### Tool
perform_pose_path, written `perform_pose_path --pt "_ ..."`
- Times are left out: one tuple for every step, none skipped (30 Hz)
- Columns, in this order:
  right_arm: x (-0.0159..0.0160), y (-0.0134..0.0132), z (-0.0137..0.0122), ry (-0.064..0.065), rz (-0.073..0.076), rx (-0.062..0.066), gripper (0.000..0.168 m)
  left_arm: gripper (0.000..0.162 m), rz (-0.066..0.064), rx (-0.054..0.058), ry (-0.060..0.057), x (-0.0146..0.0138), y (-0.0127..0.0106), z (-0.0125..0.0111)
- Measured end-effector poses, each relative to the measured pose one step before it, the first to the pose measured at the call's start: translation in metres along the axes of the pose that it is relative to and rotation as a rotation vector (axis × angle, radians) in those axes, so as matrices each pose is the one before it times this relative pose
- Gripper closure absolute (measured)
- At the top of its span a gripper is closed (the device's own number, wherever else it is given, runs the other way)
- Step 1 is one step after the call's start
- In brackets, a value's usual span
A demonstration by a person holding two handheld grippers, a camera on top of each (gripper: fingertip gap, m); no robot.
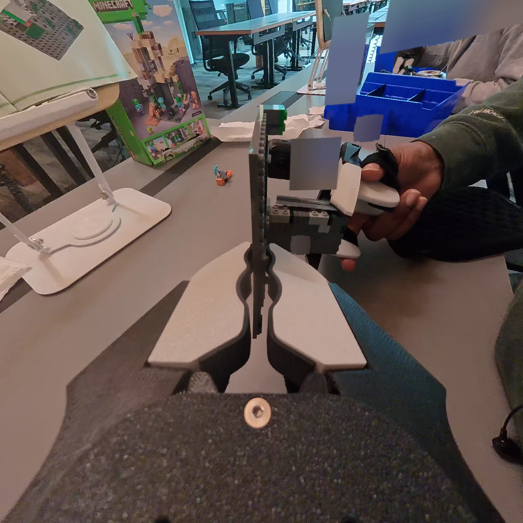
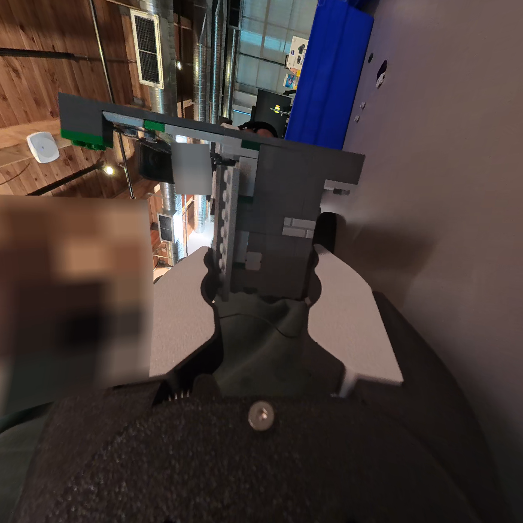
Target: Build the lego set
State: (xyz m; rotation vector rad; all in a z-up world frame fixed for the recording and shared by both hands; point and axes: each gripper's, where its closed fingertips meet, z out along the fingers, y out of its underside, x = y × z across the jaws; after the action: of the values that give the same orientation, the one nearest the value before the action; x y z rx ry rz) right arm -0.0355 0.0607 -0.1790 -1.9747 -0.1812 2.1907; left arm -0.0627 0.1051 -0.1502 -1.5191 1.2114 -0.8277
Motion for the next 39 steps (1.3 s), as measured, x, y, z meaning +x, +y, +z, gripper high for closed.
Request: perform_pose_path --pt "0.00013 0.00035 -0.00014 0.0011 0.0013 -0.0018 0.101 0.156 -0.0051 0.0011 0.0036 0.0002 0.00072 0.0001" --pt "0.00012 0.00048 -0.00007 0.0029 0.0004 -0.0025 0.102 0.156 -0.0071 0.001 0.005 0.00027 0.00099 0.00035" --pt "0.0006 0.00047 -0.0001 0.0048 0.0022 -0.0041 0.103 0.156 -0.0065 0.0038 0.0069 0.00053 0.00096 0.00041" --pt "0.00142 0.00061 -0.00019 0.0105 0.0018 -0.0066 0.104 0.156 -0.007 0.0013 0.0052 0.00044 0.00137 0.00065" --pt "0.00171 0.00087 -0.00025 0.0138 -0.0017 -0.0093 0.104 0.156 -0.0038 0.003 0.0047 0.00062 0.00116 0.00064" --pt "0.00209 0.00163 -0.00003 0.0184 -0.0061 -0.0161 0.105 0.156 -0.0037 0.0009 0.005 0.00081 0.00145 0.00076" --pt "0.00194 0.00214 0.00009 0.0217 -0.0084 -0.02 0.107 0.156 -0.0077 0.0025 0.005 0.00109 0.00124 0.00088" --pt "0.00185 0.0019 0.00007 0.0218 -0.0054 -0.0197 0.107 0.156 -0.0092 0.0029 0.007 0.00125 0.00127 0.00097" --pt "0.00172 0.00195 0.00015 0.0224 -0.0042 -0.0206 0.107 0.156 -0.0069 0.0043 0.0055 0.00111 0.00116 0.00081" --pt "0.00174 0.00187 0.0 0.0244 -0.0084 -0.0205 0.107 0.156 -0.006 0.0044 0.0049 0.00072 0.001 0.00061" --pt "0.00197 0.00162 -0.00028 0.0272 -0.0125 -0.0189 0.107 0.156 -0.0089 0.0006 0.0051 0.00063 0.00149 0.00073" --pt "0.00168 0.00137 -0.00033 0.026 -0.0119 -0.0183 0.106 0.156 -0.0105 0.0033 0.0044 0.00055 0.00129 0.00067" --pt "0.00068 0.00092 -0.00055 0.0204 -0.0101 -0.016 0.105 0.156 -0.0117 0.005 0.0038 0.00026 0.00105 0.00041" --pt "0.00019 0.00012 -0.00083 0.0176 -0.0095 -0.0115 0.104 0.156 -0.0128 0.0096 0.0047 0.0003 0.00028 0.00009" --pt "0.00052 -0.0002 -0.00102 0.0212 -0.0109 -0.0097 0.104 0.156 -0.0135 0.0076 0.0077 0.00046 0.00047 0.00008" --pt "0.00025 0.0001 -0.0008 0.0224 -0.0133 -0.0126 0.103 0.156 -0.0121 0.0118 0.0082 0.00076 -0.00011 0.00005" --pt "-0.00005 0.00045 -0.00063 0.0204 -0.0114 -0.015 0.101 0.156 -0.0129 0.0103 0.0051 0.00032 0.00013 0.00007" --pt "-0.00068 0.0002 -0.00059 0.0173 -0.0099 -0.012 0.1 0.156 -0.0147 0.0099 0.0045 0.00015 -0.00004 -0.00009" --pt "-0.00046 -0.0002 -0.0009 0.0186 -0.01 -0.0105 0.099 0.156 -0.0116 0.0118 0.0039 -0.00008 -0.00038 -0.00011" --pt "-0.00019 -0.00022 -0.00104 0.0201 -0.0121 -0.0108 0.097 0.156 -0.0074 0.0066 0.0011 -0.00043 -0.00014 -0.00031" --pt "-0.00067 -0.00069 -0.00118 0.0159 -0.0129 -0.0073 0.097 0.156 -0.0012 0.0047 -0.001 -0.00078 -0.00025 -0.00048" --pt "-0.00048 -0.00081 -0.00131 0.0149 -0.0105 -0.0058 0.096 0.156 0.0014 0.0054 -0.0029 -0.00088 -0.00077 -0.00068" --pt "0.00011 -0.00101 -0.00143 0.0153 -0.0104 -0.0043 0.096 0.156 0.0044 0.0053 -0.0052 -0.00113 -0.0007 -0.00084" --pt "0.0005 -0.00117 -0.00164 0.015 -0.0104 -0.0015 0.095 0.156 0.0037 0.0028 -0.0069 -0.00125 -0.00033 -0.00071" --pt "0.00038 -0.00148 -0.00164 0.0118 -0.0085 0.0015 0.095 0.156 0.0048 0.0001 -0.009 -0.0014 0.00022 -0.00072" --pt "0.00054 -0.00174 -0.00177 0.0085 -0.0057 0.0048 0.096 0.156 0.0089 -0.0027 -0.0139 -0.00178 0.0008 -0.00062" --pt "0.00057 -0.0019 -0.00174 0.0081 -0.0051 0.0072 0.096 0.156 0.0091 -0.0048 -0.0159 -0.00201 0.00103 -0.00059" --pt "0.00057 -0.00186 -0.00166 0.0078 -0.0065 0.0082 0.097 0.156 0.0067 -0.0055 -0.0123 -0.00162 0.00125 -0.00034" --pt "0.00094 -0.00146 -0.00147 0.0123 -0.0098 0.0063 0.098 0.156 -0.0001 -0.0028 -0.0081 -0.00124 0.00096 -0.00025" --pt "0.00085 -0.00149 -0.0014 0.0135 -0.015 0.0062 0.098 0.156 -0.0048 -0.0005 -0.0025 -0.00077 0.00079 0.00011" --pt "0.00051 -0.00161 -0.00129 0.0096 -0.0139 0.0068 0.1 0.156 -0.0051 -0.0023 -0.0049 -0.00116 0.00085 0.0003" --pt "0.00091 -0.0013 -0.00113 0.0079 -0.0069 0.0071 0.101 0.156 0.002 -0.0072 -0.0124 -0.00204 0.00132 0.00048" --pt "0.00153 -0.00141 -0.00104 0.0072 -0.0004 0.0093 0.102 0.156 0.0079 -0.0086 -0.0097 -0.00177 0.00132 0.00036" --pt "0.00168 -0.00094 -0.00109 0.0027 0.0039 0.0092 0.103 0.156 0.0046 -0.0032 -0.0034 -0.00098 0.00067 -0.00011" --pt "0.00214 -0.00034 -0.00119 0.0028 0.0039 0.0062 0.103 0.156 0.0 0.002 -0.0044 -0.0011 -0.00025 -0.00054" --pt "0.00176 -0.00056 -0.00135 -0.001 0.0037 0.009 0.104 0.156 -0.0006 0.0006 -0.0055 -0.00136 -0.00015 -0.00081" --pt "0.0008 -0.00053 -0.00134 -0.0084 0.0091 0.011 0.105 0.156 -0.0003 -0.003 -0.008 -0.00202 0.00033 -0.00074" --pt "0.00092 -0.00016 -0.00114 -0.0071 0.0091 0.0094 0.106 0.156 0.0023 -0.0024 -0.011 -0.00241 0.00028 -0.00076" --pt "0.0017 -0.00002 -0.00113 0.0011 -0.0012 0.0075 0.107 0.156 0.0029 0.0004 -0.0078 -0.00211 -0.00005 -0.00073"
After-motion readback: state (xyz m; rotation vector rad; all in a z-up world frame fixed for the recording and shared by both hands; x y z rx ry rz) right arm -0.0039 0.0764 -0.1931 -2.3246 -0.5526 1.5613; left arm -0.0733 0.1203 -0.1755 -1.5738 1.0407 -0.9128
